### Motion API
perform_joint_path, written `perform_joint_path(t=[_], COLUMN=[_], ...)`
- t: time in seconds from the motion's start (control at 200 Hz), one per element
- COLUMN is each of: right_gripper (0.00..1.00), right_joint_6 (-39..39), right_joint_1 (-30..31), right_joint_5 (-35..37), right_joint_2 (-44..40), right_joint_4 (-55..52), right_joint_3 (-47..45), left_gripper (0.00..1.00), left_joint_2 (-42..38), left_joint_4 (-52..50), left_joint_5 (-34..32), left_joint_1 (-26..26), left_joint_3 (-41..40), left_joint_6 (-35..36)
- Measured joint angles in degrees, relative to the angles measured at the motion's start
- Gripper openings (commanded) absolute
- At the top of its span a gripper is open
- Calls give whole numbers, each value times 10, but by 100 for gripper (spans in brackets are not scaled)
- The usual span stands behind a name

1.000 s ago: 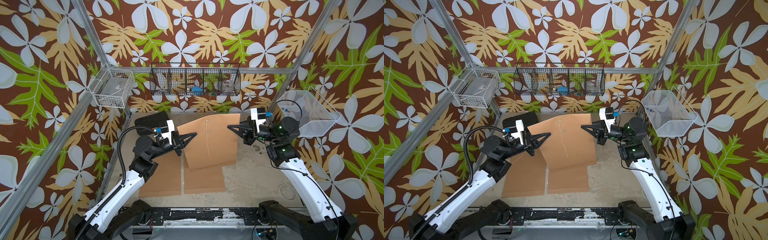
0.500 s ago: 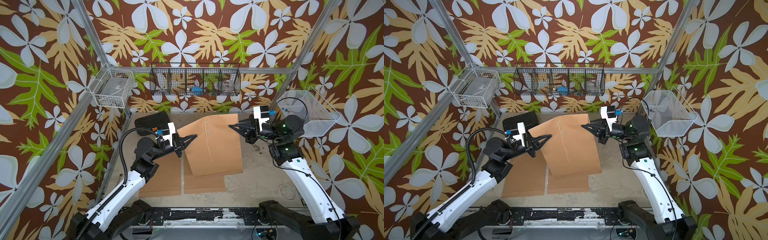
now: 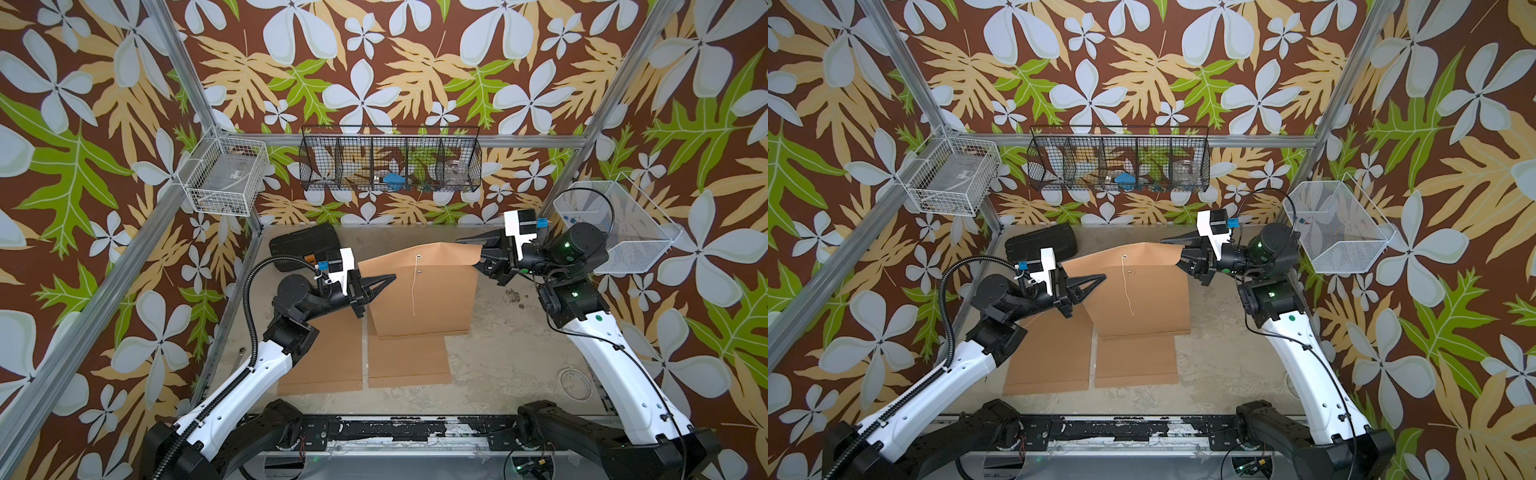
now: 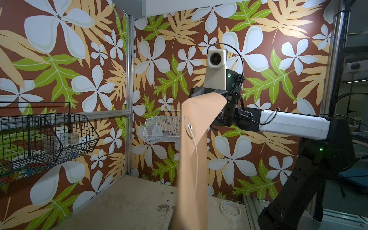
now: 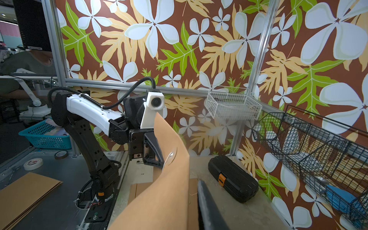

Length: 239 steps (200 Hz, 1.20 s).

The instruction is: Open the file bag

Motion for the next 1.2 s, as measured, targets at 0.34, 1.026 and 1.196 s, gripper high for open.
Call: perform_joint_path(t=[0.34,1.026,1.196], right_gripper=[21,0,0], right_joint_6=[-30,-56,-57], right_joint_1=[1,1,2], right_joint_5=[-2,-16,-15], right_joint_2=[14,21,30], right_joint_4=[-33,-51,-62], right_joint_3=[5,-3,-6], left_gripper=[0,36,37], left_joint_2=[2,6,1], left_joint_4=[-11,-2,25], left_joint_5=[46,33,28], left_joint_1=[0,0,0], left_joint_3=[-2,-11,-6], left_joint_6=[0,-4,-27])
